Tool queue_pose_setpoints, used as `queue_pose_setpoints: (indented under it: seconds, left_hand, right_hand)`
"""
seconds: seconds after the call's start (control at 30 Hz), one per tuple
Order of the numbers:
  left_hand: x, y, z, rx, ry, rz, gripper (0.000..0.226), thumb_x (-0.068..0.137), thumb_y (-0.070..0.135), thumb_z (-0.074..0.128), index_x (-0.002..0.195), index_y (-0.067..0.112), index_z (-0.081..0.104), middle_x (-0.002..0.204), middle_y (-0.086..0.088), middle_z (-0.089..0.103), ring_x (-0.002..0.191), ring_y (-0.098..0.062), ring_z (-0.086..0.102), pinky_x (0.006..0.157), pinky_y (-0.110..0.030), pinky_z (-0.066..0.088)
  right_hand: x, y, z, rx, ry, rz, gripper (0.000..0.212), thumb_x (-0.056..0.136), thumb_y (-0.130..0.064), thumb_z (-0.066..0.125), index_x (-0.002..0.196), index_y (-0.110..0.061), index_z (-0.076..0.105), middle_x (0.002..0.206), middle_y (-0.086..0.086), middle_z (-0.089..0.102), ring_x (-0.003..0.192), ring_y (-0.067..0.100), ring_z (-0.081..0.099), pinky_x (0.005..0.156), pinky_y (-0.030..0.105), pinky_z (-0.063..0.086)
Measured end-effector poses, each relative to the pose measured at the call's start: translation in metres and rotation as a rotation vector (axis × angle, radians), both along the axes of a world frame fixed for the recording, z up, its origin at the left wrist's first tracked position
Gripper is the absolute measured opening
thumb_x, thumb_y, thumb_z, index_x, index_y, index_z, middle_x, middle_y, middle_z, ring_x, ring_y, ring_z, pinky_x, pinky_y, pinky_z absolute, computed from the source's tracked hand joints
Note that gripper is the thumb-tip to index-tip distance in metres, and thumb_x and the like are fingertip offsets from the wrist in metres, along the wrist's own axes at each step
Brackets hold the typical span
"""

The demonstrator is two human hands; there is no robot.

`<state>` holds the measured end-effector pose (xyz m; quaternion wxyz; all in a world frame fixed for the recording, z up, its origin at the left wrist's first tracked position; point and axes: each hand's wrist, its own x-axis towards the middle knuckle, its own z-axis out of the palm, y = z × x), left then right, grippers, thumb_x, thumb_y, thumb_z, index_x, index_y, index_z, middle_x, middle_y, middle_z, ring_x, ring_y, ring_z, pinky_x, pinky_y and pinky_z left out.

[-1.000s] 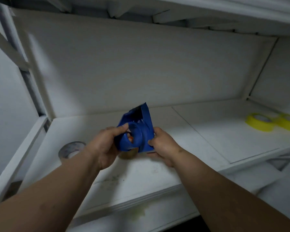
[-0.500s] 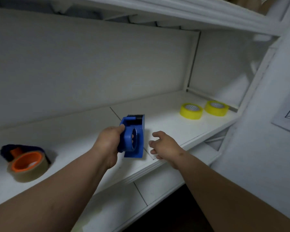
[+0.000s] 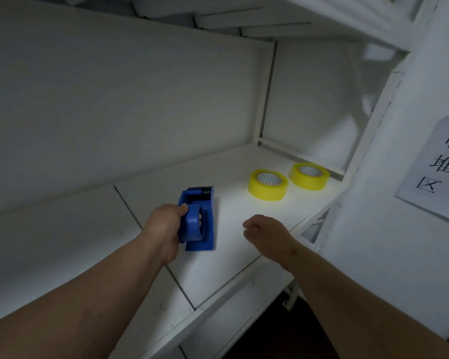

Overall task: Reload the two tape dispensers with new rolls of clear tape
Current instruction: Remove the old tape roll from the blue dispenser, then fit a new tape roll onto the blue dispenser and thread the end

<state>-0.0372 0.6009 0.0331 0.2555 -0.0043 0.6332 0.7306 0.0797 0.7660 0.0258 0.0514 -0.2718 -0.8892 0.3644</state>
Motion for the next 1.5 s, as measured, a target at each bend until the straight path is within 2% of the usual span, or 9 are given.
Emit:
queue_pose_setpoints:
  seconds: [0.4,0.6,0.7,0.83,0.97,1.1,1.23,1.33,1.5]
  left_hand:
    - [-0.038,0.083,-0.002,-0.057,0.056,-0.015,0.011,0.099,0.009,0.052,0.090,0.009,0.059,0.081,-0.007,0.071,0.064,-0.017,0.067,0.042,-0.021,0.051]
    - [-0.045,0.125,0.000,-0.157,0.092,0.076,0.008,0.096,0.011,0.058,0.092,0.012,0.064,0.099,-0.011,0.072,0.086,-0.027,0.065,0.062,-0.031,0.047]
    - [-0.044,0.138,-0.004,-0.175,0.080,0.115,0.011,0.096,0.009,0.057,0.090,0.013,0.065,0.094,-0.007,0.073,0.087,-0.025,0.066,0.066,-0.031,0.050]
    - [-0.040,0.145,-0.010,-0.165,0.056,0.152,0.010,0.098,0.004,0.052,0.096,0.011,0.060,0.093,-0.007,0.071,0.085,-0.023,0.065,0.067,-0.031,0.049]
    - [-0.045,0.145,-0.013,-0.108,0.011,0.210,0.012,0.098,-0.001,0.048,0.100,0.008,0.056,0.098,-0.012,0.070,0.093,-0.029,0.066,0.081,-0.040,0.052]
    - [-0.050,0.141,-0.012,-0.006,-0.037,0.199,0.019,0.098,-0.004,0.043,0.101,0.008,0.057,0.090,-0.012,0.073,0.082,-0.025,0.069,0.068,-0.035,0.054]
    - [-0.055,0.136,-0.010,0.058,-0.074,0.178,0.020,0.097,-0.004,0.041,0.101,0.006,0.058,0.090,-0.014,0.073,0.080,-0.027,0.068,0.071,-0.036,0.055]
    - [-0.059,0.133,-0.007,0.060,-0.082,0.169,0.018,0.098,-0.002,0.042,0.100,0.006,0.058,0.090,-0.015,0.074,0.080,-0.027,0.069,0.074,-0.037,0.056]
    - [-0.069,0.126,-0.004,0.076,-0.088,0.206,0.018,0.100,0.000,0.042,0.096,0.007,0.059,0.073,-0.009,0.074,0.068,-0.022,0.068,0.059,-0.032,0.059]
  right_hand:
    - [-0.063,0.122,-0.021,0.301,-0.047,0.100,0.036,0.088,-0.019,0.055,0.124,-0.013,0.057,0.131,0.012,0.053,0.121,0.027,0.049,0.099,0.029,0.037]
    - [-0.098,0.189,-0.018,0.553,-0.146,0.201,0.058,0.088,-0.025,0.052,0.142,-0.010,0.036,0.146,0.015,0.038,0.135,0.030,0.034,0.110,0.038,0.032]
    - [-0.110,0.207,-0.023,0.643,-0.180,0.224,0.061,0.087,-0.030,0.052,0.142,-0.012,0.033,0.145,0.013,0.039,0.134,0.029,0.036,0.111,0.042,0.030]
    - [-0.123,0.211,-0.043,0.682,-0.212,0.276,0.064,0.087,-0.035,0.050,0.145,-0.017,0.028,0.148,0.007,0.038,0.137,0.025,0.032,0.114,0.052,0.013]
    - [-0.135,0.211,-0.055,0.697,-0.173,0.230,0.070,0.083,-0.051,0.051,0.142,-0.020,0.031,0.144,0.007,0.041,0.134,0.029,0.037,0.112,0.054,0.013]
    - [-0.141,0.212,-0.059,0.727,-0.180,0.154,0.066,0.078,-0.058,0.054,0.132,-0.021,0.044,0.136,0.007,0.049,0.126,0.030,0.044,0.104,0.049,0.025]
    - [-0.140,0.209,-0.063,0.747,-0.247,0.189,0.059,0.083,-0.048,0.051,0.135,-0.023,0.042,0.139,0.007,0.045,0.127,0.030,0.042,0.101,0.046,0.027]
    - [-0.134,0.206,-0.066,0.737,-0.157,0.266,0.053,0.086,-0.038,0.051,0.136,-0.026,0.040,0.143,0.002,0.038,0.134,0.020,0.033,0.106,0.042,0.020]
    - [-0.127,0.193,-0.056,0.776,-0.071,0.533,0.057,0.079,-0.019,0.054,0.133,-0.030,0.041,0.140,-0.005,0.039,0.137,0.007,0.027,0.113,0.041,0.003]
